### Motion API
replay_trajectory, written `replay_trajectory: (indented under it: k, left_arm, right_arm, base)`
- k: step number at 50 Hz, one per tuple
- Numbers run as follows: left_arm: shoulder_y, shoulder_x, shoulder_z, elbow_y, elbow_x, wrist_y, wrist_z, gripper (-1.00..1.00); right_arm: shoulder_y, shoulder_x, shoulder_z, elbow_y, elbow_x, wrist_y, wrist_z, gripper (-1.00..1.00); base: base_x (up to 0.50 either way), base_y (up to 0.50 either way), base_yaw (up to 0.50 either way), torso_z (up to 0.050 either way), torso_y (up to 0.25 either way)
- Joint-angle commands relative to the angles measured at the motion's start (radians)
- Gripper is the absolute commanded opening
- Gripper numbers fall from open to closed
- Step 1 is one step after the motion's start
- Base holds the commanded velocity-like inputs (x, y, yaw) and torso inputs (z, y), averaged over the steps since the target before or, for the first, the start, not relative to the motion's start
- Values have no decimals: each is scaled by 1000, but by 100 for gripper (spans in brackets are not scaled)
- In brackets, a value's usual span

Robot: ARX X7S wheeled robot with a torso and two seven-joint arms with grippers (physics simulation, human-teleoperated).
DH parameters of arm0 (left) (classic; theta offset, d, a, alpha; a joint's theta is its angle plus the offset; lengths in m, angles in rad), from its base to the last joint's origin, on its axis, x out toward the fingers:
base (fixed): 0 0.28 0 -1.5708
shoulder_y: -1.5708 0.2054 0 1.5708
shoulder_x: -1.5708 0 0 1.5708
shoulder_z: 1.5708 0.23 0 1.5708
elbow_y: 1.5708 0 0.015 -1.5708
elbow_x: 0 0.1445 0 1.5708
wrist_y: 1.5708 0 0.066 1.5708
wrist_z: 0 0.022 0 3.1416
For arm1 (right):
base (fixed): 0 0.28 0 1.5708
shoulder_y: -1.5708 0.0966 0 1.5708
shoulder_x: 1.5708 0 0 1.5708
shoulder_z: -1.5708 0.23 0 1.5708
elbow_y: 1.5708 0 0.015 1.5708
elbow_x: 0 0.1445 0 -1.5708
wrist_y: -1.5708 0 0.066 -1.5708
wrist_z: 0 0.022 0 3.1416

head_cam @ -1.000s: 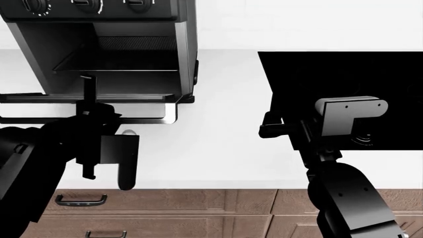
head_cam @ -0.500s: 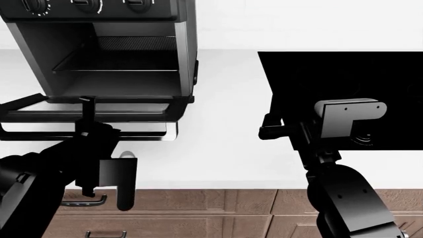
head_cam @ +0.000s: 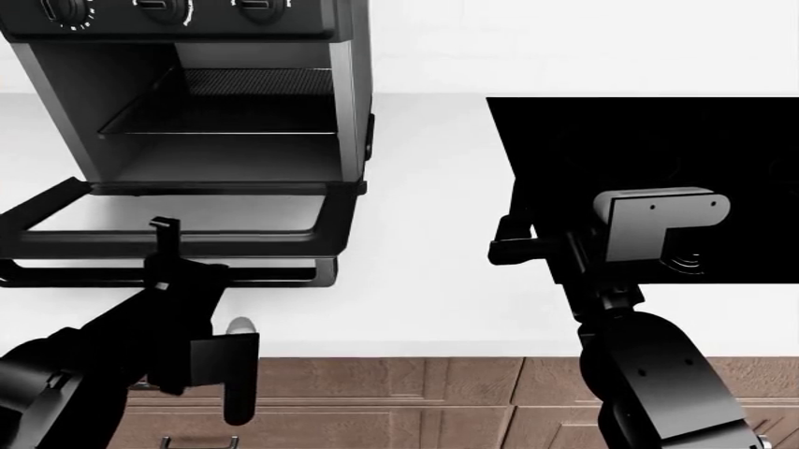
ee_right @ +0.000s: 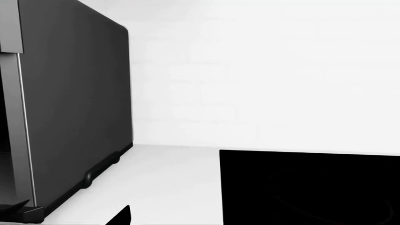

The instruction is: Open the toaster oven door.

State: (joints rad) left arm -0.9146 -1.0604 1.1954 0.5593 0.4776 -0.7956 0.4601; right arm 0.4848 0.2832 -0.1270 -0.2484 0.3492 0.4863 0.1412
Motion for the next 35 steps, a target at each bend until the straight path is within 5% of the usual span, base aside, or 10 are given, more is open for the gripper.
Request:
replay_trajectory:
  k: [1, 35]
  left_arm:
    - [89, -7, 33, -2, -101, -23, -29, -100]
    - [216, 82, 68, -185, -148, 80, -174, -100]
  right_arm:
    - [-1, 3, -4, 3, 3, -3, 4, 100]
    - [-3, 16, -17, 14, 4, -8, 16, 100]
  base:
    - [0, 0, 3, 0, 0]
    - [4, -1, -3, 0, 0]
